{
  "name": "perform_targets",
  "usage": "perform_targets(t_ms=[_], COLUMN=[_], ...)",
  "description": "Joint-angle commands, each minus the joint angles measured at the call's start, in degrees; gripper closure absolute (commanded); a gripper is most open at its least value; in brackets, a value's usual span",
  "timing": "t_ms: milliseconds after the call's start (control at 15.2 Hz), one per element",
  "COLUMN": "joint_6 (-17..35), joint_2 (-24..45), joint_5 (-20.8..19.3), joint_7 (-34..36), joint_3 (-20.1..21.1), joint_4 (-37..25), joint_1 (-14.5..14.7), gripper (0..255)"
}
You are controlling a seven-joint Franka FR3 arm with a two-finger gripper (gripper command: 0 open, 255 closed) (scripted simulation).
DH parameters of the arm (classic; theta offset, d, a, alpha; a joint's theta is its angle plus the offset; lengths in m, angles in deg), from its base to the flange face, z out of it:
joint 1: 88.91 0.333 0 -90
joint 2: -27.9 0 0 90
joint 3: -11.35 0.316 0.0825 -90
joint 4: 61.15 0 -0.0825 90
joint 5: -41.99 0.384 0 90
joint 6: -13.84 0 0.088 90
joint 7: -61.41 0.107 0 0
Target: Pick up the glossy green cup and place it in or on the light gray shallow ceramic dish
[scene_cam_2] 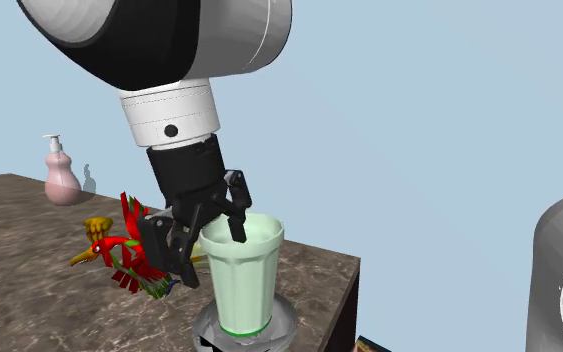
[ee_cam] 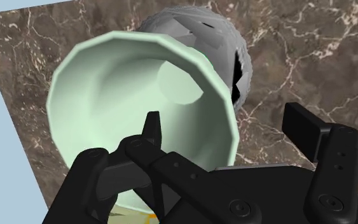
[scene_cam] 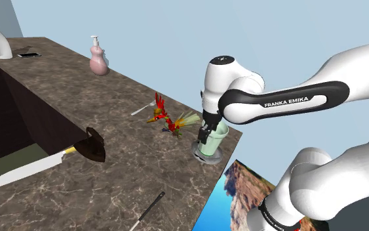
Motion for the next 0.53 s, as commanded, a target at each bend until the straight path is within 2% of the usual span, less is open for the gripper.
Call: perform_targets(t_ms=[0,264,462], joint_6=[-0.07,-8.08,-8.08], joint_2=[-0.03,-2.12,-2.12], joint_5=[0.01,1.38,1.38], joint_7=[-0.01,-0.53,-0.54], joint_3=[0.00,0.75,0.76], joint_4=[-0.04,-5.87,-5.87], joint_1=[0.00,0.88,0.88], gripper=[0,0,0])
